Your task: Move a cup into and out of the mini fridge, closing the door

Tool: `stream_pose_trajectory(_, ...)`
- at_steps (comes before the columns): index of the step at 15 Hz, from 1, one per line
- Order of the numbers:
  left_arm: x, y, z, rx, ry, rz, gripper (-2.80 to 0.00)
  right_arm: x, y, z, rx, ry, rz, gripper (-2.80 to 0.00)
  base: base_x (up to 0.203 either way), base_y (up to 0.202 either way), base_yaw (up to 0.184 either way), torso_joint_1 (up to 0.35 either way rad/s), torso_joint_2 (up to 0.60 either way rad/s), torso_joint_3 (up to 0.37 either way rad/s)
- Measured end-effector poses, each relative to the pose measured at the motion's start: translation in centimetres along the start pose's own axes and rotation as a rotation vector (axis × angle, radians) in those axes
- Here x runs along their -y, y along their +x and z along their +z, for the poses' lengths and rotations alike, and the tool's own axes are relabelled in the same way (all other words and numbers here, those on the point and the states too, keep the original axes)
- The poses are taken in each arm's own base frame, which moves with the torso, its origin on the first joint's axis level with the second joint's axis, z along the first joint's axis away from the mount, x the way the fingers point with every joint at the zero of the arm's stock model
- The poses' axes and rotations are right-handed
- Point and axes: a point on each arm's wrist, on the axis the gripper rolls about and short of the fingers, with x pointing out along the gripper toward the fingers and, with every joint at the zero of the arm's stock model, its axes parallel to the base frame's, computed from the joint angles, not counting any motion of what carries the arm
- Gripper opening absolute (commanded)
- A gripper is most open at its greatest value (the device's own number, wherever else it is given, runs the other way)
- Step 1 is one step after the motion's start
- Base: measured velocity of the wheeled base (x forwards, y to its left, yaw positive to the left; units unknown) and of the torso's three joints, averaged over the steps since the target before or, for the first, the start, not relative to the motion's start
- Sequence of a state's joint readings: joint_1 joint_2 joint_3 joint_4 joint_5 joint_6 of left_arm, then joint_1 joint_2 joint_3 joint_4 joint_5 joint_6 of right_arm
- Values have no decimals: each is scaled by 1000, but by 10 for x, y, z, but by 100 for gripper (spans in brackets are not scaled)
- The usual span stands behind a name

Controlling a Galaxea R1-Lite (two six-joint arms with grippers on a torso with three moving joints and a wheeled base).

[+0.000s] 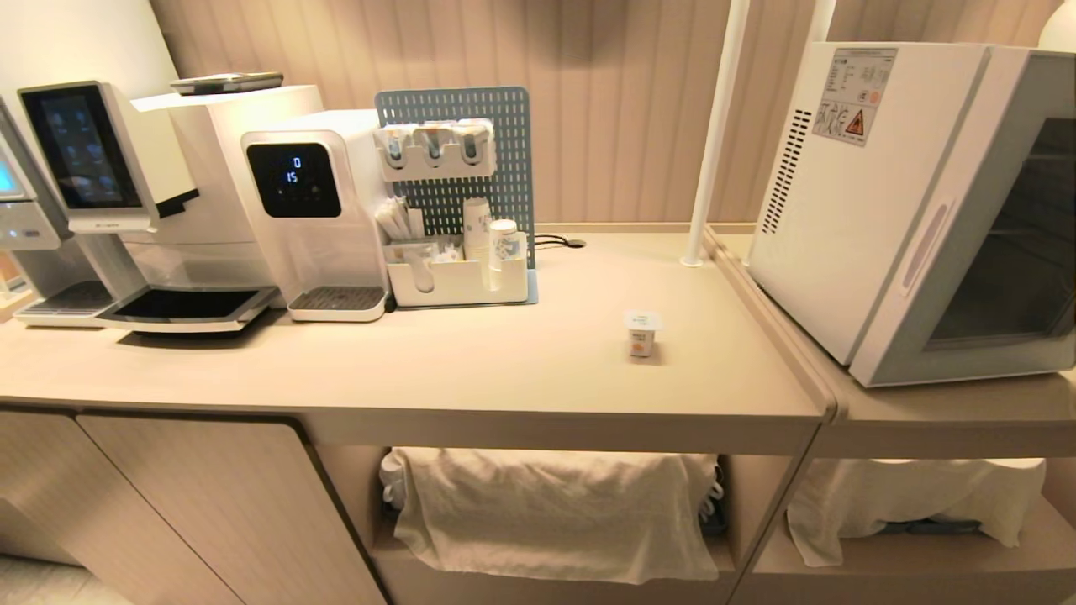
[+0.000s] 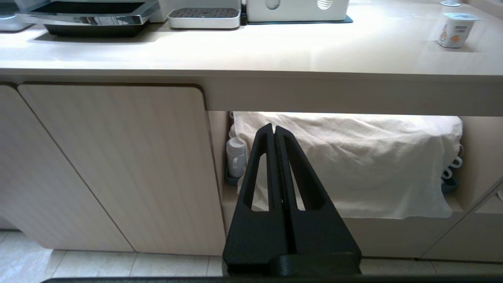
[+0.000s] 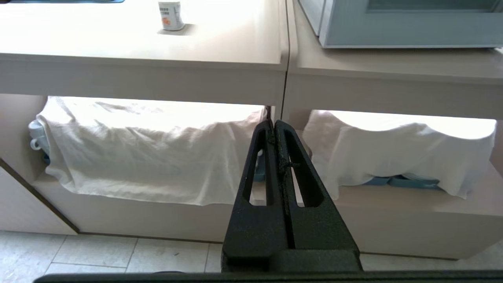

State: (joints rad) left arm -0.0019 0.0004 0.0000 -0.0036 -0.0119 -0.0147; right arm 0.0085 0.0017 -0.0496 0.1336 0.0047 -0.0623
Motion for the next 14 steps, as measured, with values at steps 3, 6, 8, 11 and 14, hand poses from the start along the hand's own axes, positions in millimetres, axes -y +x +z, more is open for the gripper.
stream_pose_trajectory(3, 0, 0, 0, 1, 0, 0, -280, 0, 0, 0, 1, 24, -1, -280, 0, 0, 0, 0, 0, 0)
stream_pose_trajectory(6, 0, 0, 0, 1, 0, -1, -280, 0, 0, 0, 1, 35, -3, -280, 0, 0, 0, 0, 0, 0)
stream_pose_trajectory(8, 0, 0, 0, 1, 0, 1, -280, 0, 0, 0, 1, 35, -1, -280, 0, 0, 0, 0, 0, 0)
stream_pose_trajectory(11, 0, 0, 0, 1, 1, 0, -280, 0, 0, 0, 3, 36, -4, -280, 0, 0, 0, 0, 0, 0)
stream_pose_trajectory(14, 0, 0, 0, 0, 2, 0, -280, 0, 1, 2, 33, 38, -5, -280, 0, 0, 0, 0, 0, 0)
